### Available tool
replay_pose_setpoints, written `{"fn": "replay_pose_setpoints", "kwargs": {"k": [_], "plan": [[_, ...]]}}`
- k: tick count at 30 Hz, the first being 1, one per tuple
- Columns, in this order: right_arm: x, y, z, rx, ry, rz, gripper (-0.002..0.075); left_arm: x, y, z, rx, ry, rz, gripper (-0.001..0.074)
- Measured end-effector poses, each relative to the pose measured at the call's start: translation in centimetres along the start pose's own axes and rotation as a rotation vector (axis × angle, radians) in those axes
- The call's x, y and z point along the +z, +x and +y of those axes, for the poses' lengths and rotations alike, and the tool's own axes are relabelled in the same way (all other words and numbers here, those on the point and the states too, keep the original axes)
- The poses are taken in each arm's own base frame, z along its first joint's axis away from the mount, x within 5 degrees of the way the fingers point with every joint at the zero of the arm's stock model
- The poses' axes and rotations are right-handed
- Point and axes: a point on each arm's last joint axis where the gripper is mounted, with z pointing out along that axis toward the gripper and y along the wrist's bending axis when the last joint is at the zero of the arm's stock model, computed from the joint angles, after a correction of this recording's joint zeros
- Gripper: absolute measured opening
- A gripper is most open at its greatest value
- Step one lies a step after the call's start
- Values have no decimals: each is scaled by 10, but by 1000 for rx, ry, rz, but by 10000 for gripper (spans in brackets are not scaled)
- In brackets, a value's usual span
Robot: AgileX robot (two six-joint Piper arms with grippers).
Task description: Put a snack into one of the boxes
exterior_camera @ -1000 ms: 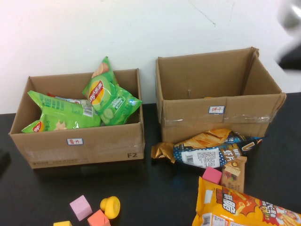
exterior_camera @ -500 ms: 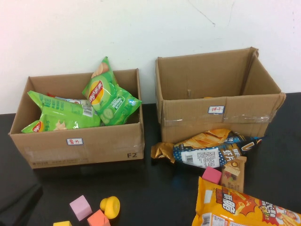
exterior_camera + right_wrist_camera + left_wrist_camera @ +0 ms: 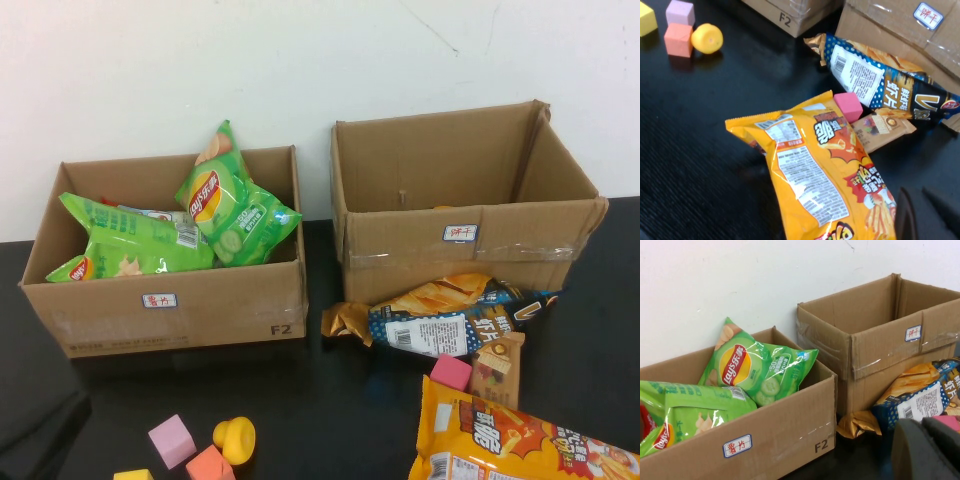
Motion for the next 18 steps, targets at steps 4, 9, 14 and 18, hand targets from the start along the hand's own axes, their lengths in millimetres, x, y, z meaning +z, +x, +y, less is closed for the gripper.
{"fn": "replay_pose_setpoints", "kwargs": {"k": [4, 9, 14, 18], "plan": [[0, 0, 0, 0, -1, 2, 4, 0, 0, 0, -2, 0, -2, -1], [0, 0, 0, 1, -2, 3, 3, -2, 6, 0, -3, 0, -17, -1], [0, 0, 0, 5, -4, 2, 3, -17, 15, 10, -15, -143, -95, -1], [0, 0, 0, 5, -4, 2, 3, -28, 33, 18, -62, -314, -150, -1]]}}
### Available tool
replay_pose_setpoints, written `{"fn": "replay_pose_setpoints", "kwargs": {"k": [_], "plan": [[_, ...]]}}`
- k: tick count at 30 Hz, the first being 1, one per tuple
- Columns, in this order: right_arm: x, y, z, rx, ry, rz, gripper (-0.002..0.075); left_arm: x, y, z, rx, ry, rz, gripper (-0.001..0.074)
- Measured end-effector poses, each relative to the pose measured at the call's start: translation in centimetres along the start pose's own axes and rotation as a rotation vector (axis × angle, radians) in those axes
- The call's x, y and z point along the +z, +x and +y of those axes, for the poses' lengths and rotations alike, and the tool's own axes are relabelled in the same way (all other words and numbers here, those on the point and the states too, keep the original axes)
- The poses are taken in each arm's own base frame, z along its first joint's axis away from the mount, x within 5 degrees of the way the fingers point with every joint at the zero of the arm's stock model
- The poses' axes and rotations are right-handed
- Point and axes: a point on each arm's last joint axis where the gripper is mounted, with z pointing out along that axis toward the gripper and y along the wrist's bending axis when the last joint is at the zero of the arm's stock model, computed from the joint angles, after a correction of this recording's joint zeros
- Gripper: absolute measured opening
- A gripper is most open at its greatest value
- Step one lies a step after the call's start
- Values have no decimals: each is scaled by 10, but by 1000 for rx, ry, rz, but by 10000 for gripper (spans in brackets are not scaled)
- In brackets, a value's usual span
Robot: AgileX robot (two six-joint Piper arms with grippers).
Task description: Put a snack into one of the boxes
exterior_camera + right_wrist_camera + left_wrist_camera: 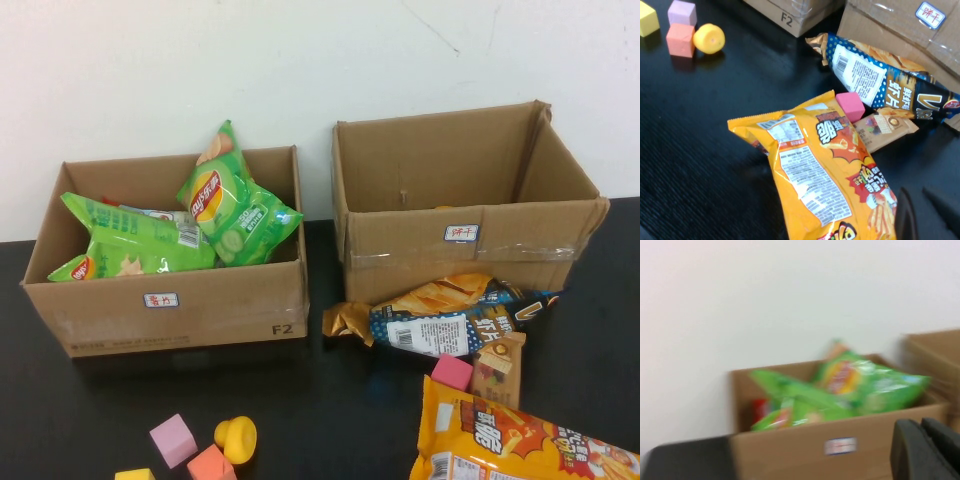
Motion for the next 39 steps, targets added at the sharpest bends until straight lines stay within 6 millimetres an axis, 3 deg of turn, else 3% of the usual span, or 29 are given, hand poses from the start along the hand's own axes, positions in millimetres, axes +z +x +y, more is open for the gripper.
{"fn": "replay_pose_setpoints", "kwargs": {"k": [5, 12, 39], "plan": [[0, 0, 0, 0, 0, 0, 3, -4, 25, 9, 26, -142, 43, -1], [0, 0, 0, 0, -1, 2, 3, -8, 48, 11, 4, -172, 292, -1], [0, 0, 0, 4, -5, 2, 2, -9, 49, 10, 14, -161, 311, -1]]}}
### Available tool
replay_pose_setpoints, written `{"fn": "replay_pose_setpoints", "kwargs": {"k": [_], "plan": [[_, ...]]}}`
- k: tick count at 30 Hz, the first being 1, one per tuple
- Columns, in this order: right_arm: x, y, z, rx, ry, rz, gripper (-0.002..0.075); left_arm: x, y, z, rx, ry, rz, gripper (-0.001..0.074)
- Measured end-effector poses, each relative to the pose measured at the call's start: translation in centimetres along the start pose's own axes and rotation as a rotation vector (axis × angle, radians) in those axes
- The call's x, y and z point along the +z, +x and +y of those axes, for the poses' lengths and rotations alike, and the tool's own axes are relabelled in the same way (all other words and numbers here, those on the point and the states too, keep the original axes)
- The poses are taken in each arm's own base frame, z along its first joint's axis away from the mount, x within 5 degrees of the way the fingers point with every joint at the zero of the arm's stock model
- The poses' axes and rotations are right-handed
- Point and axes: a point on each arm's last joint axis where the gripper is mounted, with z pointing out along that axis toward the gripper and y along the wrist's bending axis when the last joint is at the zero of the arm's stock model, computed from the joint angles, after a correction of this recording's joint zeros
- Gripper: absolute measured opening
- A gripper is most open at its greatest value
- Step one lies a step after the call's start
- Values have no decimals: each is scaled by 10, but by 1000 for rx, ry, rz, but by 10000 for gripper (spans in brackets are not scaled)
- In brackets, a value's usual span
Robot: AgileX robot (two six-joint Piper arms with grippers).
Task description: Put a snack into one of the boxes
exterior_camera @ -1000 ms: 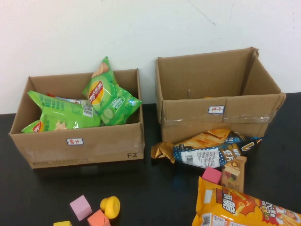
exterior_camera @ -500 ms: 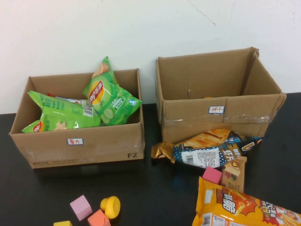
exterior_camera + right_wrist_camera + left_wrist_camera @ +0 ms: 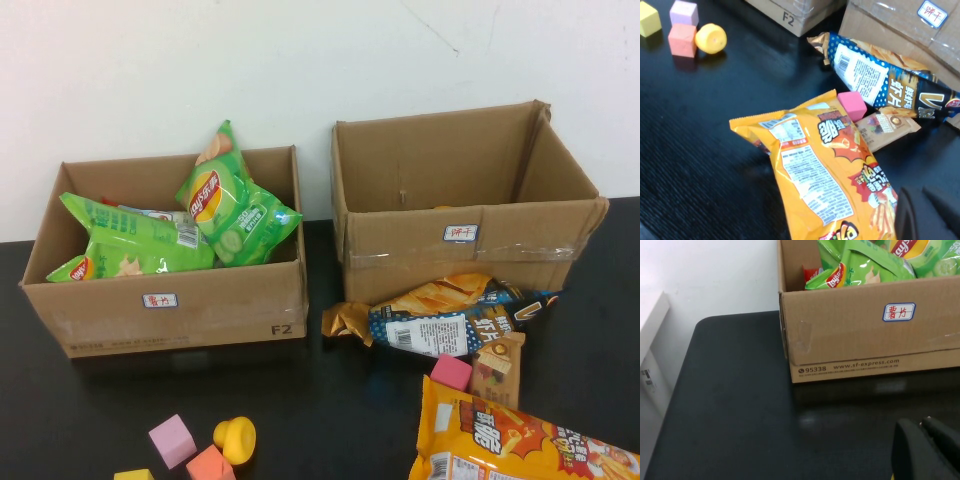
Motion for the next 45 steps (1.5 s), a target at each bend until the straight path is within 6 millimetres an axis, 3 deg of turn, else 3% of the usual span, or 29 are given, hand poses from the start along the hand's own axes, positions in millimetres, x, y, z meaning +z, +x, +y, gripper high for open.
{"fn": "replay_pose_setpoints", "kwargs": {"k": [4, 10, 18, 23, 33, 40, 45], "plan": [[-3, 1, 1, 5, 10, -23, 2, 0, 0, 0, 0, 0, 1, -1], [-7, 9, 4, 176, 101, -144, 2, 0, 0, 0, -2, 1, 1, -1], [24, 58, -2, 279, 410, -224, 2, 0, 0, 0, -2, 1, 2, -1], [42, 84, -1, 308, 447, -144, 2, 0, 0, 0, -3, 1, 2, -1], [41, 86, -2, 307, 464, -131, 2, 0, 0, 0, -3, 1, 2, -1], [37, 92, -10, 461, 608, -116, 1, 0, 0, 0, -3, 1, 2, -1], [36, 92, -11, 459, 616, -112, 1, 0, 0, 0, -3, 1, 2, -1]]}}
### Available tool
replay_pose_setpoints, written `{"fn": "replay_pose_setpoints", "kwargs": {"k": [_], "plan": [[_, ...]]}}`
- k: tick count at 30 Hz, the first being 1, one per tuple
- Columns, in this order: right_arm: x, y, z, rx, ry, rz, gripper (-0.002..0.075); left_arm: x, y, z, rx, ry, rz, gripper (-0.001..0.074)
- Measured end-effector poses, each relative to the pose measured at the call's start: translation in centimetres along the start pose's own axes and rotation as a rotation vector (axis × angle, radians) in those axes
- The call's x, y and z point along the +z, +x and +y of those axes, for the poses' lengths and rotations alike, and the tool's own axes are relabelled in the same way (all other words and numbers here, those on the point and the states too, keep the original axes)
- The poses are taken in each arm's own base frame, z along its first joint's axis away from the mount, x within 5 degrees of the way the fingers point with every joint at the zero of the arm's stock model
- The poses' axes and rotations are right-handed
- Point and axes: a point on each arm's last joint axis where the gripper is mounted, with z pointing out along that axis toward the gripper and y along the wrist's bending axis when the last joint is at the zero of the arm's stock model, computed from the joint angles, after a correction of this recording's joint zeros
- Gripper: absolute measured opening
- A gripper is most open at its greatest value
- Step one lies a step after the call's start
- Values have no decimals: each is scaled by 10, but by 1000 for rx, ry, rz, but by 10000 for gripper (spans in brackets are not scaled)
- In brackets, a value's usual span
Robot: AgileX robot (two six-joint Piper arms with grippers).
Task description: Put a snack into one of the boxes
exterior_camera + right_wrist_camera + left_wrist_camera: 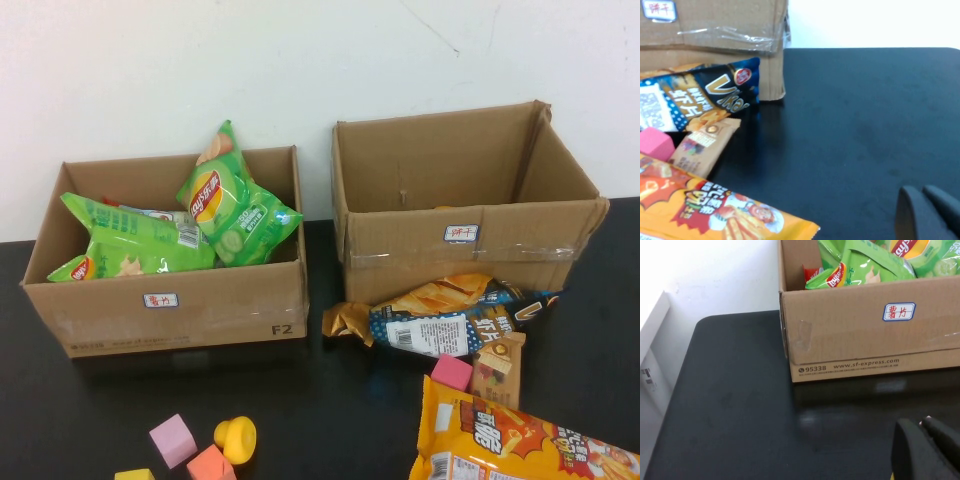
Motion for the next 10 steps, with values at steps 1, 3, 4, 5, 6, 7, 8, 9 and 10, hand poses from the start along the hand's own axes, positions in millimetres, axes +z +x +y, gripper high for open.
{"fn": "replay_pose_setpoints", "kwargs": {"k": [1, 3, 4, 5, 6, 7, 8, 9, 10], "plan": [[0, 0, 0, -9, -7, 0, 1, 0, 0, 0, 0, 0, 0, -1], [0, 0, 1, -20, -23, -2, 1, 0, 0, 0, 0, 0, 0, -1], [0, 0, 1, -25, -28, -2, 1, 0, 0, 0, 0, 0, 0, -1], [0, 0, 1, -26, -29, -2, 1, 0, 0, 0, 0, 0, 0, -1], [0, 0, 1, -20, -30, -2, 1, 0, 0, 0, 0, 0, 0, -1], [0, 0, 1, -21, -25, -2, 1, 0, 0, 0, 0, 0, 0, -1], [0, 0, 0, -17, -20, -1, 1, 0, 0, 0, 0, 0, 0, -1], [0, 0, 0, -17, -18, -1, 1, 0, 0, 0, 0, 0, 0, -1], [0, 0, 0, -16, -17, -1, 1, 0, 0, 0, 0, 0, 0, -1]]}}
